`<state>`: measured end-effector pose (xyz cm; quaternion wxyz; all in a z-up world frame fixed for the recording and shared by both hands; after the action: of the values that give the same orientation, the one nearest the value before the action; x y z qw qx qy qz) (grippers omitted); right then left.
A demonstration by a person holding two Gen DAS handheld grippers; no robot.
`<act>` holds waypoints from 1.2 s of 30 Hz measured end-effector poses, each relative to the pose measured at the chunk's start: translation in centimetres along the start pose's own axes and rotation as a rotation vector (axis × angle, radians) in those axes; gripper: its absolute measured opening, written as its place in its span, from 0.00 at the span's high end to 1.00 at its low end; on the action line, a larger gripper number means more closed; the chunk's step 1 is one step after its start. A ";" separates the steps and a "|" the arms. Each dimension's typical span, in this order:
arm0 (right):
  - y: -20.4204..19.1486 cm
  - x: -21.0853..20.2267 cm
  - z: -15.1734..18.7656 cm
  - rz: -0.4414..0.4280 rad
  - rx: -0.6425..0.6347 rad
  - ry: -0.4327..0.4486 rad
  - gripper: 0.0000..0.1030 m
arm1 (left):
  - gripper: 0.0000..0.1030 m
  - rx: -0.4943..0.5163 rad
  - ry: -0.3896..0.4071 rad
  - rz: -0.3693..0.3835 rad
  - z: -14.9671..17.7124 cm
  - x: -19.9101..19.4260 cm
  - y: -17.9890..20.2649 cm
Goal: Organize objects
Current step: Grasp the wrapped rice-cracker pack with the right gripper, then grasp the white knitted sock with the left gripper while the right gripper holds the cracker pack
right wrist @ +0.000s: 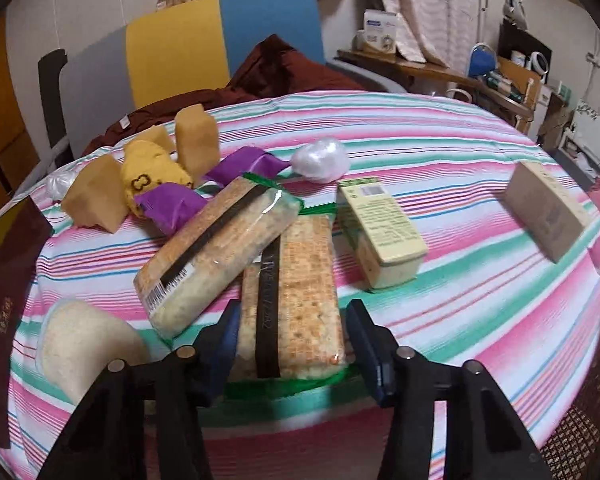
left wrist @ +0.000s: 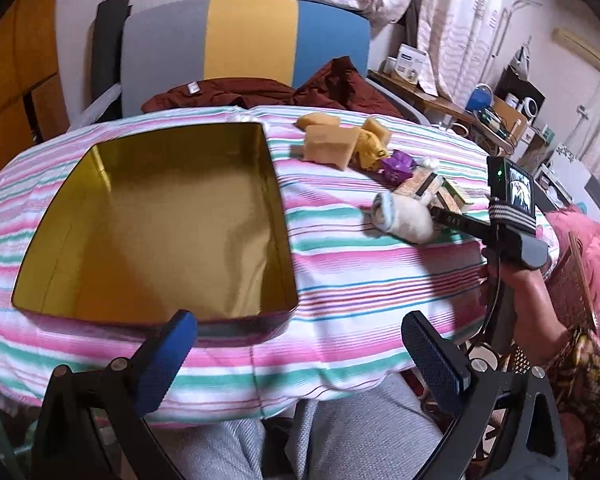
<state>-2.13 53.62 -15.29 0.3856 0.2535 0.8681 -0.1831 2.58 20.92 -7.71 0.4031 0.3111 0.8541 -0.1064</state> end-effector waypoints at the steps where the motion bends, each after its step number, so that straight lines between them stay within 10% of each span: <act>1: 0.3 -0.4 0.2 0.006 0.008 0.003 0.54 | 0.00 0.005 0.002 0.002 -0.3 0.1 0.2; 13: 3.0 -3.4 3.0 0.016 0.094 -0.005 0.54 | 0.00 0.034 -0.075 0.177 -4.8 5.8 6.9; 26: 3.0 -3.4 3.3 -0.009 0.087 -0.004 0.54 | 0.00 0.298 -0.072 0.073 -9.1 15.5 11.9; 36: 3.0 -3.4 3.4 -0.005 0.090 0.012 0.54 | 0.06 0.180 -0.093 0.127 -9.4 18.2 10.7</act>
<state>3.48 53.26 -15.21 0.3683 0.2697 0.8618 -0.2214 -5.38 41.51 -14.59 0.4188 0.3941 0.7999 -0.1714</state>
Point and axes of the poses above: each gripper's, at about its wrist camera, not at the fingertips, and x roughly the way its jaws point, y to its right, z to its underside, the point moved 10 cm from there along x, roughly the way its jaws point, and after that the axes turned 8 degrees about x, right-handed, at the moved point
